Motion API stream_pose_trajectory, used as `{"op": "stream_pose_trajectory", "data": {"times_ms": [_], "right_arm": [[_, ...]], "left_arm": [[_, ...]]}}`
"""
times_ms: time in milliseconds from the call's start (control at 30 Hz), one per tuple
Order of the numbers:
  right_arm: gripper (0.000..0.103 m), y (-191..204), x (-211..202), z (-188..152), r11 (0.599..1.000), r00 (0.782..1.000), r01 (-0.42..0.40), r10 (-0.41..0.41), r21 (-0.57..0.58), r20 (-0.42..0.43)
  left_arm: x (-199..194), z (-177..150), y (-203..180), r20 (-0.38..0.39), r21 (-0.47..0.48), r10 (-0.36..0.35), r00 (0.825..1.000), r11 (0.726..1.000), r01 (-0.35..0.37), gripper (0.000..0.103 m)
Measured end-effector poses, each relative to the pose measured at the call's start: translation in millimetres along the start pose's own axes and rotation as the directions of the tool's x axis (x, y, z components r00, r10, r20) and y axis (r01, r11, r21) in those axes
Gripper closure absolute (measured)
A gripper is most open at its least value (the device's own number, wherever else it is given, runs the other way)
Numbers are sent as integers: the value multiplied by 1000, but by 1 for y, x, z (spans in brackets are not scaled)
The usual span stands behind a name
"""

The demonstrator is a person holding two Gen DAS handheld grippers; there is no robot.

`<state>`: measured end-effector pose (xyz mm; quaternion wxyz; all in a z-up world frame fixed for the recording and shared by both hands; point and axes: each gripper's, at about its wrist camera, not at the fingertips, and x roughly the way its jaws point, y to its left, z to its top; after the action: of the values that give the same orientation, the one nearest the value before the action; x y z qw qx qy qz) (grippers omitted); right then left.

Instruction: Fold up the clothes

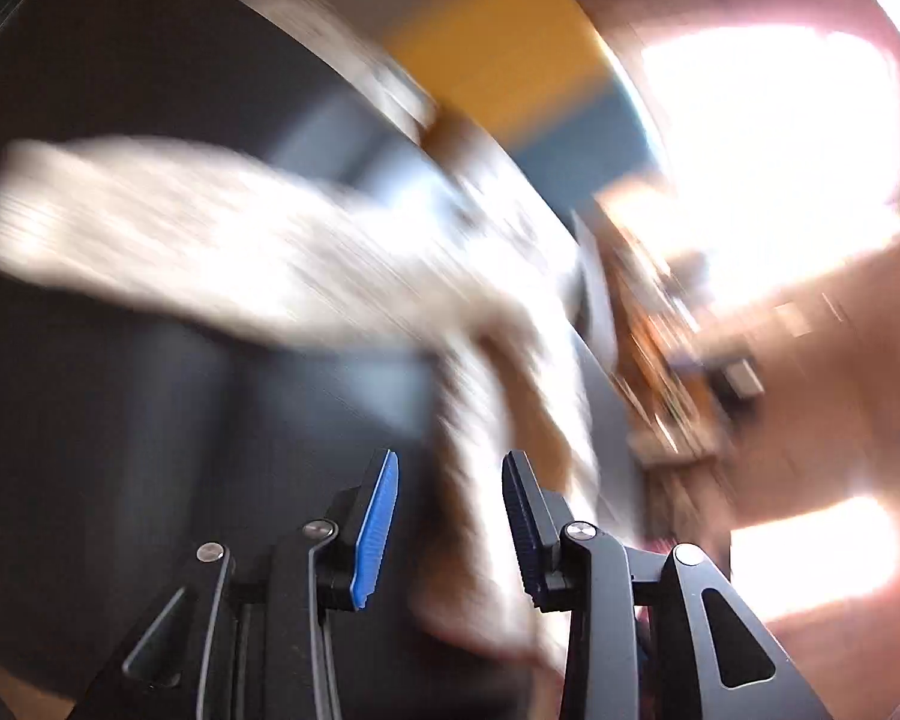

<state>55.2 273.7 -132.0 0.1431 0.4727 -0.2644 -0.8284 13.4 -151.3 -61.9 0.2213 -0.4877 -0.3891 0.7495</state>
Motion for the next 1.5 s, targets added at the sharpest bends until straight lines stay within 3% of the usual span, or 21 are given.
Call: {"op": "stream_pose_trajectory", "data": {"times_ms": [100, 200, 333, 400, 567, 633, 733, 900, 967, 1033, 1167, 1267, 1433, 1500], "right_arm": [[16, -14, -6, -14, 999, 1000, 14, -15, 53, 7], [16, -24, -6, -25, 995, 999, 41, -41, 92, 4], [16, -30, -9, -27, 995, 999, 24, -27, 96, 25], [16, -31, -9, -27, 996, 999, 24, -27, 90, 32], [16, -32, -12, -28, 996, 998, 23, -28, 82, 58], [16, -32, -12, -29, 997, 997, 22, -28, 79, 68], [16, -33, -21, -30, 997, 996, 16, -23, 79, 87], [16, -28, -32, -17, 999, 994, 21, -26, 46, 110], [16, -20, -26, -4, 999, 994, 37, -39, 21, 106], [16, -13, -15, 10, 998, 994, 56, -56, 5, 97], [16, 11, 17, 41, 988, 988, 133, -125, -81, 90], [16, 33, 45, 62, 960, 975, 215, -202, -177, 88], [16, 36, 98, 88, 879, 917, 388, -399, -278, 15], [16, 27, 105, 86, 857, 897, 422, -442, -295, -3]], "left_arm": [[73, -31, -45, -216, 49, -80, 973, 994, 93, 67], [130, -51, -76, -346, 60, -72, 935, 993, 99, 67], [181, -72, -86, -421, 57, 66, 905, 997, -47, 66], [190, -77, -82, -429, 33, 73, 901, 997, -65, 66], [180, -81, -85, -375, 38, 117, 920, 993, -111, 69], [189, -77, -85, -356, 42, 139, 924, 990, -133, 96], [187, -63, -90, -315, 3, 75, 946, 997, -78, 97], [82, -35, -94, -170, 56, -86, 982, 994, 97, 97], [38, -22, -87, -83, 102, -94, 992, 990, 102, 97], [0, -11, -68, 2, 109, -51, 999, 993, 50, 97], [-48, -4, -5, 112, 27, 96, 989, 995, -100, 97], [-62, -10, 40, 157, -58, 210, 965, 977, -203, 98], [-78, -20, 104, 163, -195, 276, 947, 950, -243, 99], [-74, -23, 106, 147, -175, 276, 950, 952, -249, 99]]}}
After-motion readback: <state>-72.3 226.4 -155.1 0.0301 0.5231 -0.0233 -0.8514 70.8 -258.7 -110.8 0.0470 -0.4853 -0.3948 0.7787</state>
